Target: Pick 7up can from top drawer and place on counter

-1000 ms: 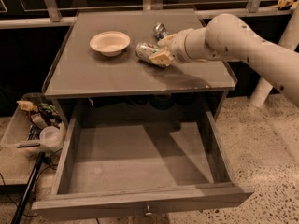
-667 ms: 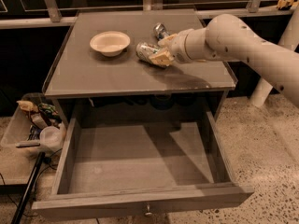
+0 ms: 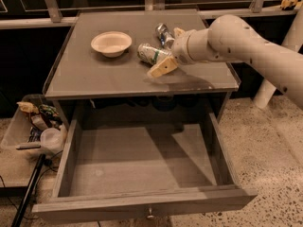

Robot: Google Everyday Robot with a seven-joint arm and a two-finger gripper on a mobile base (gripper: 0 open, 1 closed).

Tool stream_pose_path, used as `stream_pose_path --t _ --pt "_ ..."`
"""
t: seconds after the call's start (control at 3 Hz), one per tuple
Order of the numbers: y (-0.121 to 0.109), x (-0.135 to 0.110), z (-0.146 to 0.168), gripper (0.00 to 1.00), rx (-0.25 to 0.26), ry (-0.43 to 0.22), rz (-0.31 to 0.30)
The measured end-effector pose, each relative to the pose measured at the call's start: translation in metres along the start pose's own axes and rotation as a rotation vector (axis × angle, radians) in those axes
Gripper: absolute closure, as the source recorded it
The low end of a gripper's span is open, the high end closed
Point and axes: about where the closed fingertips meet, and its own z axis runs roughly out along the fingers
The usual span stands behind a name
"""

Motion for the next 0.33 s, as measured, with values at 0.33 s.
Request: stream_pose_path --t 0.33 --pt "0.0000 0.0000 0.0000 0.00 0.000 0.000 0.000"
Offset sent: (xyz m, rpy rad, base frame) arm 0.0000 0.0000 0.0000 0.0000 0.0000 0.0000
